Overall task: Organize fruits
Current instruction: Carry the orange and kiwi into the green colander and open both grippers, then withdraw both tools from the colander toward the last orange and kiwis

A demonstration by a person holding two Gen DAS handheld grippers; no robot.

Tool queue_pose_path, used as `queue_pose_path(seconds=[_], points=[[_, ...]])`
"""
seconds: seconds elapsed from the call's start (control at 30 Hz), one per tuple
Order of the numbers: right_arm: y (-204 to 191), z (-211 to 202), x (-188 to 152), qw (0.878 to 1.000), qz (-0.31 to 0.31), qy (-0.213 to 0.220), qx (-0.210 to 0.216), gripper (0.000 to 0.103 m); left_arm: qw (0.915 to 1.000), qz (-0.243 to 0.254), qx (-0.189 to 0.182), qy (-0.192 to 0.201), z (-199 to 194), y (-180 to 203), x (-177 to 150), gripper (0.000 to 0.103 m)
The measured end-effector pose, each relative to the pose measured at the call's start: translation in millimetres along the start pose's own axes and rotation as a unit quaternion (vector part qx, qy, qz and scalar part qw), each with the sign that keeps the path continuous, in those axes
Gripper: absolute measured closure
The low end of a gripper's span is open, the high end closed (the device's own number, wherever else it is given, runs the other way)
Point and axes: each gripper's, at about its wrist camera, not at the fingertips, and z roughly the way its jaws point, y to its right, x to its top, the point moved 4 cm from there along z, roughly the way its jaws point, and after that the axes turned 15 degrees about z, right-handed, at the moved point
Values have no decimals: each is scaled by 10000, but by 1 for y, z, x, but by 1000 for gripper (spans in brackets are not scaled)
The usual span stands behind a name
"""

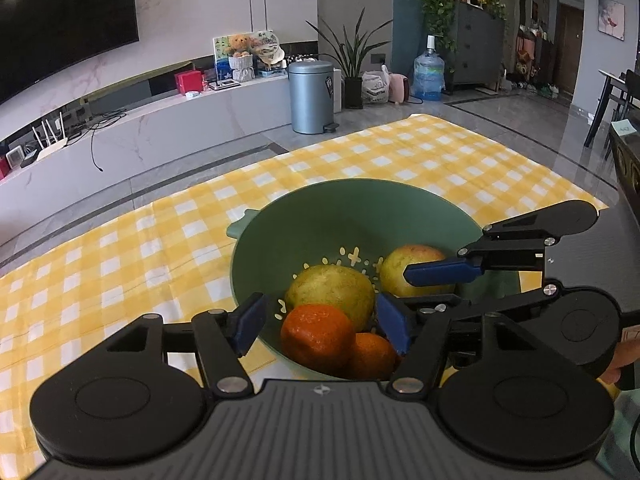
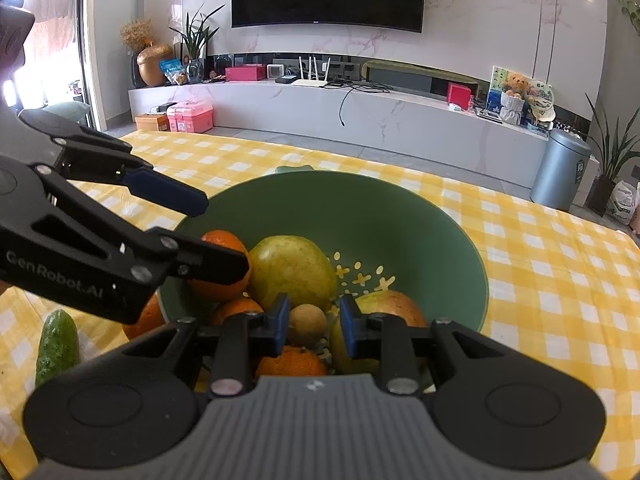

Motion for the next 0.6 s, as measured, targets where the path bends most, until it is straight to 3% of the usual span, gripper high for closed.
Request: queue_pose_path(seconds=[0.13,0.2,0.43,0.53,0.6], points=[[1,0,-1,10000,27,12,26,77,10000,27,-27,26,-2,2,0,28],[0,-1,-1,10000,2,61,28,69,10000,38,-10,35,-5,4,0,28],[-2,-14,-2,9992,197,360,-18,62,9997,-214,17,139,-22,2,-4,28],[-2,-22,-4,9977,356,549,-156,52,9994,-263,81,209,-32,2,-8,28],[-4,-29,-4,9965,431,694,-189,51,9991,-323,83,249,-39,2,-9,28]])
